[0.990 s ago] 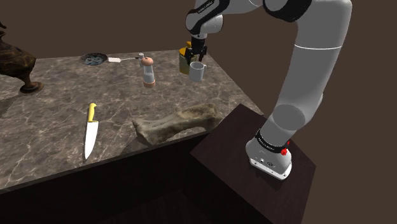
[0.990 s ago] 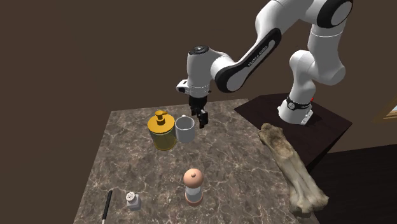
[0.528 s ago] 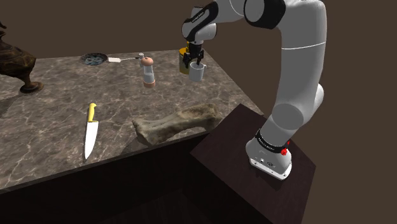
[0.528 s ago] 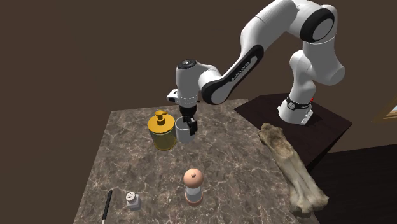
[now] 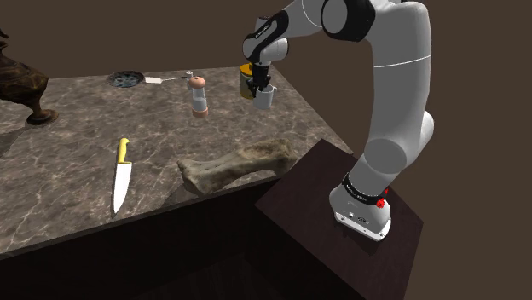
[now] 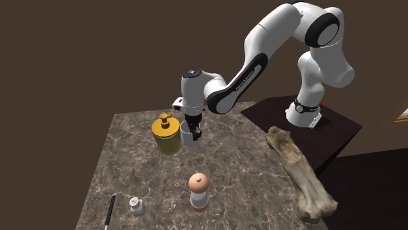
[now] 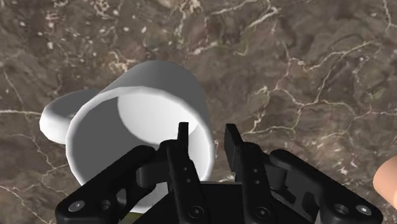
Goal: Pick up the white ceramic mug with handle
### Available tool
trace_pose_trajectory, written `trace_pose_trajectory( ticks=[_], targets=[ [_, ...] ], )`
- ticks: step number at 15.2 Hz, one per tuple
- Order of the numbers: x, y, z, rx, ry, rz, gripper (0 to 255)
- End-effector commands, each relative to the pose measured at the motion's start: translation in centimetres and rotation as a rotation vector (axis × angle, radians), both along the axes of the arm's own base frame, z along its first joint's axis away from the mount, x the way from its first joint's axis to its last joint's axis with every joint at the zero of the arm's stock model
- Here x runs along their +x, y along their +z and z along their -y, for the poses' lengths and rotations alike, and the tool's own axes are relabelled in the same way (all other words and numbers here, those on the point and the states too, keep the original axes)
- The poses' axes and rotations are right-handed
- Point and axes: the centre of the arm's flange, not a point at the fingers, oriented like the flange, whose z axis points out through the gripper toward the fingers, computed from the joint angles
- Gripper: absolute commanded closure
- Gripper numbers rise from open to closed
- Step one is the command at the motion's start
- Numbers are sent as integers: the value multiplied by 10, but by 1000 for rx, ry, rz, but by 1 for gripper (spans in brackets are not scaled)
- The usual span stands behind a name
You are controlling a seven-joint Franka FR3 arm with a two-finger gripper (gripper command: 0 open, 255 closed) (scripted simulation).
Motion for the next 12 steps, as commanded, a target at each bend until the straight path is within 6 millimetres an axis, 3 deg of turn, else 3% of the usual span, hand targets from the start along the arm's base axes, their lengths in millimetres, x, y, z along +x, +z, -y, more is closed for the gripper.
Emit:
trace_pose_trajectory(
  ticks=[1, 8, 12],
  targets=[
    [0, 0, 0, 0, 0, 0, 255],
    [0, -1, 0, 0, 0, 0, 255],
    [0, 21, 0, 0, 0, 0, 255]
  ],
)
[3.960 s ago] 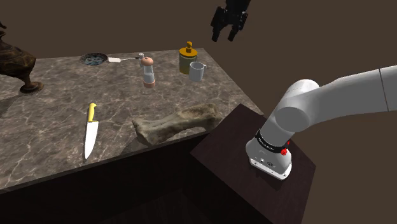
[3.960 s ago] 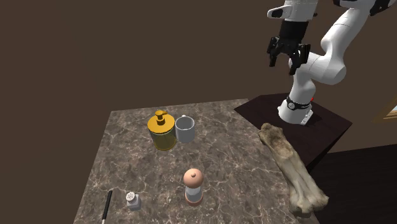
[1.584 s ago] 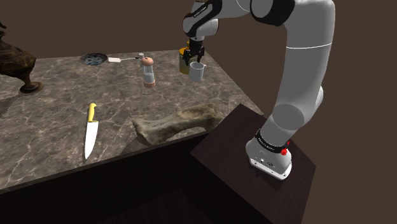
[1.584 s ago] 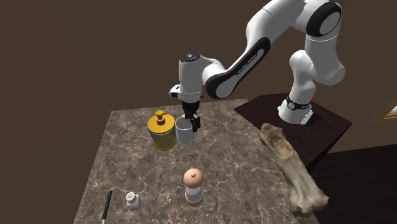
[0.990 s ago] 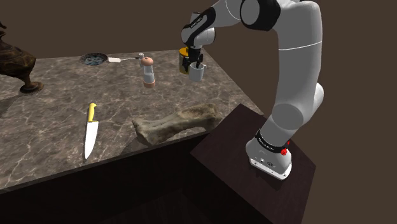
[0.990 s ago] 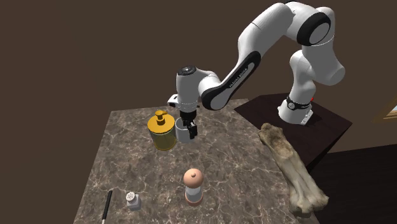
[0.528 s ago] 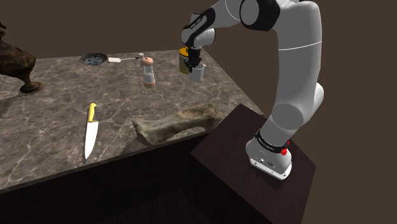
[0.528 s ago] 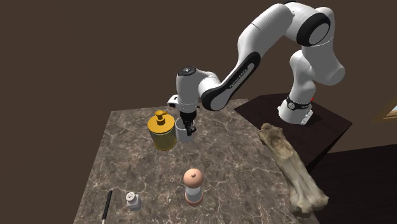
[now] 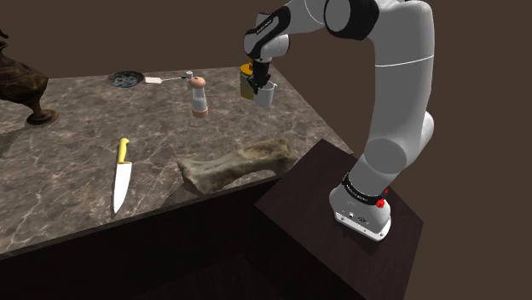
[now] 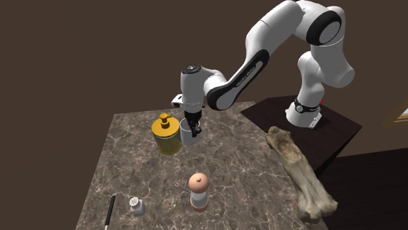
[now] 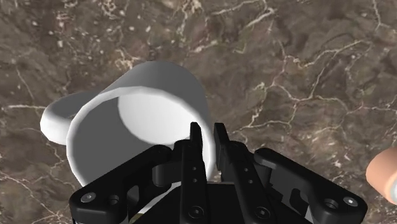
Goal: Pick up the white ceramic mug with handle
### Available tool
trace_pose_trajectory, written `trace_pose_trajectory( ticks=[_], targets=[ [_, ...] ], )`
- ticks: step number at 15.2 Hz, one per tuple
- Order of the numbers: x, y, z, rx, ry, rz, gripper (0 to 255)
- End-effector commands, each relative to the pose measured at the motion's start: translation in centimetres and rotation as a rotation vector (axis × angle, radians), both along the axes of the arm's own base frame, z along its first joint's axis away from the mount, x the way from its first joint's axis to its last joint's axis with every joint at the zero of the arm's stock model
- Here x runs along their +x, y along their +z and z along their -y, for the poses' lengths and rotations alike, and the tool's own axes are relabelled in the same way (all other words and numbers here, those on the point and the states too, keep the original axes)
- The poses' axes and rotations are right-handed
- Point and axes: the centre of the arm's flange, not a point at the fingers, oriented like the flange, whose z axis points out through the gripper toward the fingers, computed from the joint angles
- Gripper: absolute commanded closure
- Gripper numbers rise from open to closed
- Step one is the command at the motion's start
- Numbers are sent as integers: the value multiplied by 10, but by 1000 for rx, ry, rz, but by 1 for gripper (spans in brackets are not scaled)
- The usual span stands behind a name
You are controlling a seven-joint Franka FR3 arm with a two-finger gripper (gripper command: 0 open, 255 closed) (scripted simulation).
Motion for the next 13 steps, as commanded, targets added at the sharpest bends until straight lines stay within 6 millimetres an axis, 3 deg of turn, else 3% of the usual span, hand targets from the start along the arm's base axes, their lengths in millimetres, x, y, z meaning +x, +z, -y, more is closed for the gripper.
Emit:
trace_pose_trajectory(
  ticks=[1, 11, 13],
  targets=[
    [0, 10, -1, 0, 0, 0, 255],
    [0, 63, -1, 0, 0, 0, 255],
    [0, 64, -1, 0, 0, 0, 255]
  ],
)
